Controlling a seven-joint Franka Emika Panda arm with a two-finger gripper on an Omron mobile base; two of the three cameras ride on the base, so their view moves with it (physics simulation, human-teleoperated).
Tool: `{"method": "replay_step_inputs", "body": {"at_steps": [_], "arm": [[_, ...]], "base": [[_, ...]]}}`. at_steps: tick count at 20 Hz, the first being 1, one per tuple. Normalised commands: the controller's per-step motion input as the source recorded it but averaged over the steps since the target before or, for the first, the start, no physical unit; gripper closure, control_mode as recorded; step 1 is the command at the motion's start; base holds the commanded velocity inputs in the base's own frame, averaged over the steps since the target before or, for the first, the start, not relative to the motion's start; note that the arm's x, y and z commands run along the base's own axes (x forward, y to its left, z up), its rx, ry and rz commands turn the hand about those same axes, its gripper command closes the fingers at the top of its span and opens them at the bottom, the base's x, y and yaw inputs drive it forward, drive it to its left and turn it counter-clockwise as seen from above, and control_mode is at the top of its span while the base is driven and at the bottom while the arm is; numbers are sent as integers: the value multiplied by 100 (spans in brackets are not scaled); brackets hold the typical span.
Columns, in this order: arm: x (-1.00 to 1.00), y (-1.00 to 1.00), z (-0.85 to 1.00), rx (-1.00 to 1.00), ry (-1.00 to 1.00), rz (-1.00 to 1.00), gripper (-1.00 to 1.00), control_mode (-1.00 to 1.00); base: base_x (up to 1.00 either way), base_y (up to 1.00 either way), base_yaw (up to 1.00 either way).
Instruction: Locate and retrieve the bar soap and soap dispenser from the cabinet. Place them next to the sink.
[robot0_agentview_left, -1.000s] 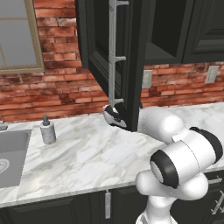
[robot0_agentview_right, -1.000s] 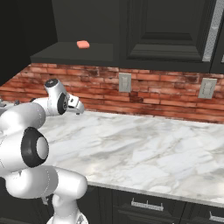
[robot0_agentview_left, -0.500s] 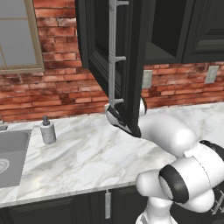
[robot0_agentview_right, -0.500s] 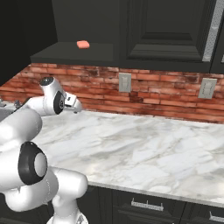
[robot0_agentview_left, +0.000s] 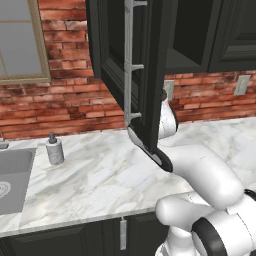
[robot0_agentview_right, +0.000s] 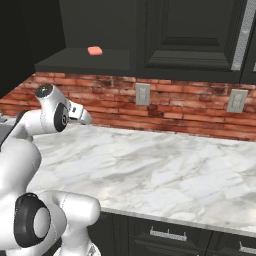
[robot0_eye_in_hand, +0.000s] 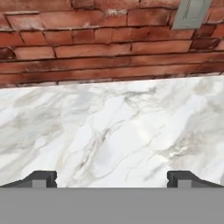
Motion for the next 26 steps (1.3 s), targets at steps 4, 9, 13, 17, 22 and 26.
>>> {"method": "replay_step_inputs", "body": {"at_steps": [4,9,13,17,22,26], "arm": [[-40,-21,57,0,-16,0,-100,-100],[-32,-17,42,-3,-17,0,-100,-100],[-27,-13,28,-6,-18,1,-100,-100],[-16,-14,33,-4,-14,4,-100,-100],[-14,-9,48,0,-7,4,-100,-100],[-25,-3,53,0,-3,0,-100,-100]], "base": [[0,0,0],[0,0,0],[0,0,0],[0,0,0],[0,0,0],[0,0,0]]}}
